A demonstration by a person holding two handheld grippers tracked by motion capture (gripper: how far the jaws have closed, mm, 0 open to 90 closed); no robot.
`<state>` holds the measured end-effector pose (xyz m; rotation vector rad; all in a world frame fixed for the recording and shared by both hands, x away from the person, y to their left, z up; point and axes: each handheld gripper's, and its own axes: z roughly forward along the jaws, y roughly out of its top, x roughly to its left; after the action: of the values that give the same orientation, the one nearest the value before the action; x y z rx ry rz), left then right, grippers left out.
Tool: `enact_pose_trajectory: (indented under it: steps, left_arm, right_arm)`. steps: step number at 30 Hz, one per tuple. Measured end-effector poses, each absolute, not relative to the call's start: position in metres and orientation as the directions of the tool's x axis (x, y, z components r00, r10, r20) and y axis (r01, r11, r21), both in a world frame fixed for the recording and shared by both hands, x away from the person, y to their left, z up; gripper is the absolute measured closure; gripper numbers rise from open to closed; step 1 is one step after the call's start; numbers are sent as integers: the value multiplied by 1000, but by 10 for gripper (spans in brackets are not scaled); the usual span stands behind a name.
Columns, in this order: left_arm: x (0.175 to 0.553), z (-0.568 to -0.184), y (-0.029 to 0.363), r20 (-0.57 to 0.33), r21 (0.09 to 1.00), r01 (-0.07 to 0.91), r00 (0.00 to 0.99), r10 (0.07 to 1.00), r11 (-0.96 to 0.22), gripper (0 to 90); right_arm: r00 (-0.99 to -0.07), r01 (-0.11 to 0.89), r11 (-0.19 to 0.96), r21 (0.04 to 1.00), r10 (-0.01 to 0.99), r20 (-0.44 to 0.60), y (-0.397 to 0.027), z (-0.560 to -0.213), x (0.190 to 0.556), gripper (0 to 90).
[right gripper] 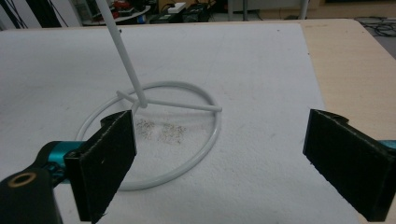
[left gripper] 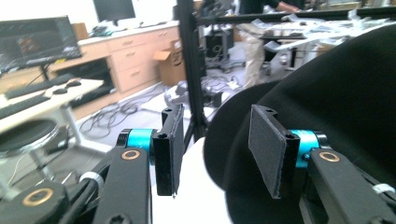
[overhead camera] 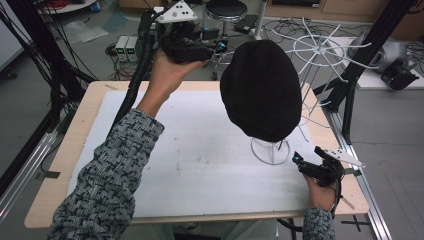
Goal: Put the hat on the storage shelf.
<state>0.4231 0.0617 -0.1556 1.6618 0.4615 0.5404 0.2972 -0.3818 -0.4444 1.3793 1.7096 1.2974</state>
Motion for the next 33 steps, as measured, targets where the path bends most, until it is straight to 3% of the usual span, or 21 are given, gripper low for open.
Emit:
enact_pose_trajectory:
  steps: [18,33]
  left_arm:
    - [401,-161,114,147,979,-17,739,658,-201,448]
    - [370,-218,192,105,983,43,669,736,-178,368]
  right_arm:
    - [-296,386,-3,923,947,127,-380,-444,297,85]
    - [-313,390,19,921,943,113,-372,-442,293,86]
